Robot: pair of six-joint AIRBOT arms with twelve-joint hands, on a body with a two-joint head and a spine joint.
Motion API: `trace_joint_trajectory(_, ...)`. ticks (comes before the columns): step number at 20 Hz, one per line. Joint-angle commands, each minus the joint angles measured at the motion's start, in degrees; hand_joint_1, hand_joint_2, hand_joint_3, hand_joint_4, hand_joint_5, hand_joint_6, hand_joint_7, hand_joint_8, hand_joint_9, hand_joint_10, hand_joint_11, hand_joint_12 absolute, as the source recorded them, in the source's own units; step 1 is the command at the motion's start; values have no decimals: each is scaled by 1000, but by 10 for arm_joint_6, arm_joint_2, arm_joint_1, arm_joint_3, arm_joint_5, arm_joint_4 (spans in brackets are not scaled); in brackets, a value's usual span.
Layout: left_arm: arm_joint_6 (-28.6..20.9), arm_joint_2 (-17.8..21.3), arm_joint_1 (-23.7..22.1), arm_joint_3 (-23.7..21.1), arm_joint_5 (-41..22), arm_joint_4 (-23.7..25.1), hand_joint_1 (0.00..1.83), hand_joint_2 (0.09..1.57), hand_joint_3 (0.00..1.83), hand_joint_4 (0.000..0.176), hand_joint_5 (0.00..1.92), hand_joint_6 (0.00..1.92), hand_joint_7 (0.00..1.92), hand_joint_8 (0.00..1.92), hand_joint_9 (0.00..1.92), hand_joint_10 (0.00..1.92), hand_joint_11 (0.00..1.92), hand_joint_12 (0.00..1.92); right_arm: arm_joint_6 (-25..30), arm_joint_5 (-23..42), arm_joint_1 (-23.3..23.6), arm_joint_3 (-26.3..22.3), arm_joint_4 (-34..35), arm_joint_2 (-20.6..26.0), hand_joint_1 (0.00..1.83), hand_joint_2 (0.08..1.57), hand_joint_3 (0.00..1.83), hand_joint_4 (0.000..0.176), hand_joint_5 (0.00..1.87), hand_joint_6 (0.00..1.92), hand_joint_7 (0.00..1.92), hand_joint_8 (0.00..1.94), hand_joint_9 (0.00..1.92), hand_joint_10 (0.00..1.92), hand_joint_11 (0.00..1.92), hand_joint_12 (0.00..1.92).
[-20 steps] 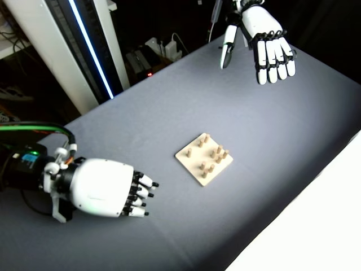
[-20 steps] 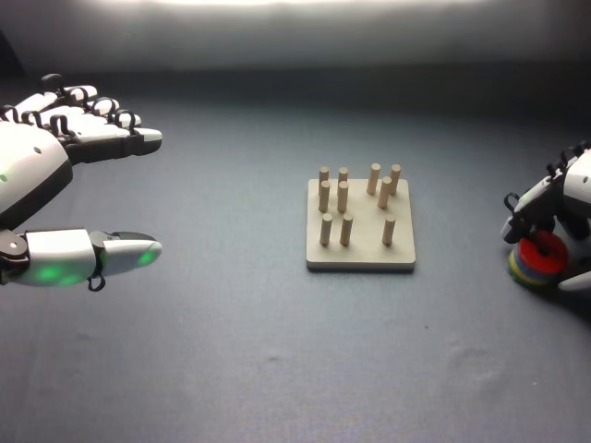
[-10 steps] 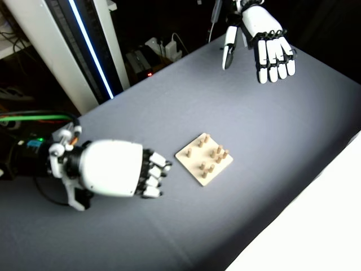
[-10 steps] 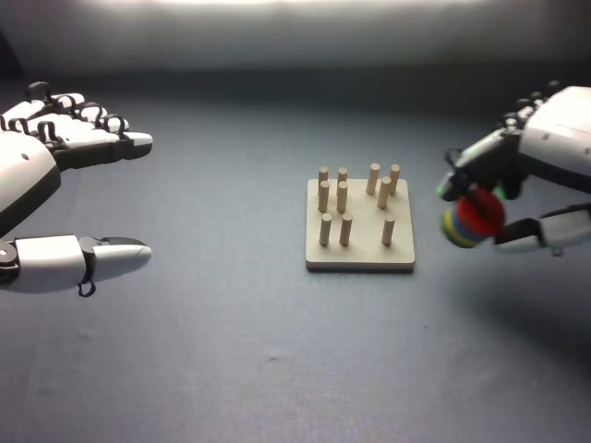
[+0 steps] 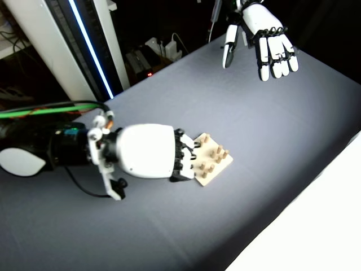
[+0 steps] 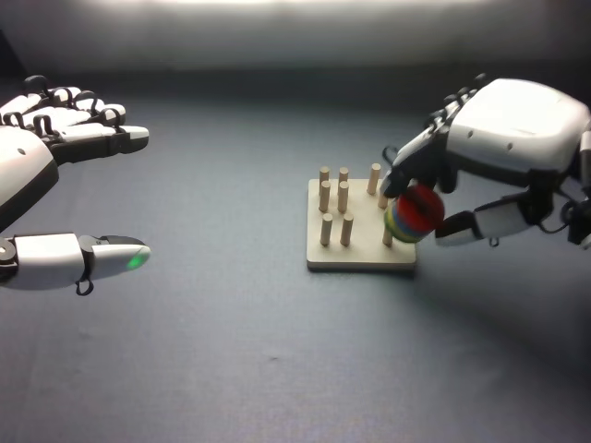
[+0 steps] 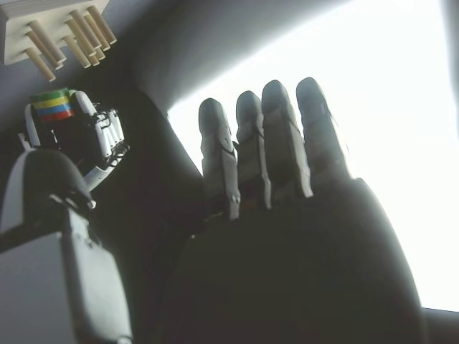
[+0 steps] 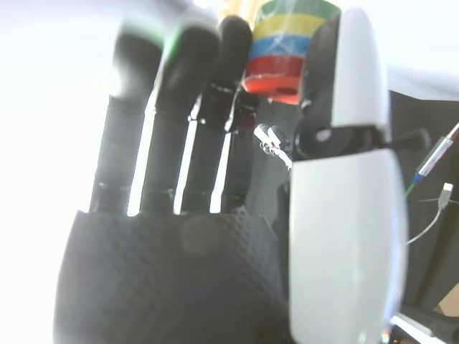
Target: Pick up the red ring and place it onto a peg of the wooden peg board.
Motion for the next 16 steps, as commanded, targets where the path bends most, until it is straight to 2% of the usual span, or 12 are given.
trace_joint_trajectory(1,-1,-2,-5,3,-71,-2,642,981,0,9,442,1,283,1,234,2,0,306,2,50,13,5,15,1,1258,1040,0,0,1059,827,1280,522,1227,347,741,1164)
trace_joint_trajectory(2,-1,-2,-5,3,-71,-2,649,982,0,7,441,0,288,2,239,4,0,312,2,47,16,6,12,-1,1256,1041,0,0,1061,845,1277,497,1234,261,736,1089)
trace_joint_trajectory(4,-2,-3,-5,3,-71,-2,632,979,0,14,440,1,286,1,235,1,0,283,2,33,20,12,2,-8,1260,1034,1,0,1086,799,1284,492,1303,205,808,1134)
trace_joint_trajectory(6,-2,-3,-5,3,-71,-1,643,982,1,5,433,0,275,0,217,1,0,241,2,25,23,15,-3,-12,1268,1027,2,0,1116,698,1273,573,1328,325,872,1259)
trace_joint_trajectory(7,-3,-3,-6,3,-71,-1,630,984,1,8,425,0,273,0,215,0,0,243,2,20,24,17,-6,-16,1267,1031,2,0,1108,710,1257,606,1285,423,850,1274)
trace_joint_trajectory(10,-8,-3,-6,5,-70,0,613,976,0,10,436,0,281,1,237,3,0,285,1,15,24,19,-12,-20,1268,1034,0,0,1093,730,1260,617,1237,537,821,1313)
trace_joint_trajectory(12,-9,-3,-6,6,-71,1,627,974,0,8,446,3,293,4,245,4,0,299,1,11,24,21,-15,-23,1273,1034,0,0,1109,665,1239,696,1166,706,788,1408)
trace_joint_trajectory(13,-9,-3,-6,6,-71,1,614,974,0,0,447,2,300,3,254,5,0,317,1,9,24,22,-16,-24,1267,1038,0,0,1091,713,1237,674,1147,709,800,1384)
trace_joint_trajectory(16,-12,-4,-6,6,-71,4,619,969,0,13,439,0,280,0,228,1,0,253,1,2,24,24,-20,-27,1266,1041,0,0,1087,717,1223,703,1118,704,768,1360)
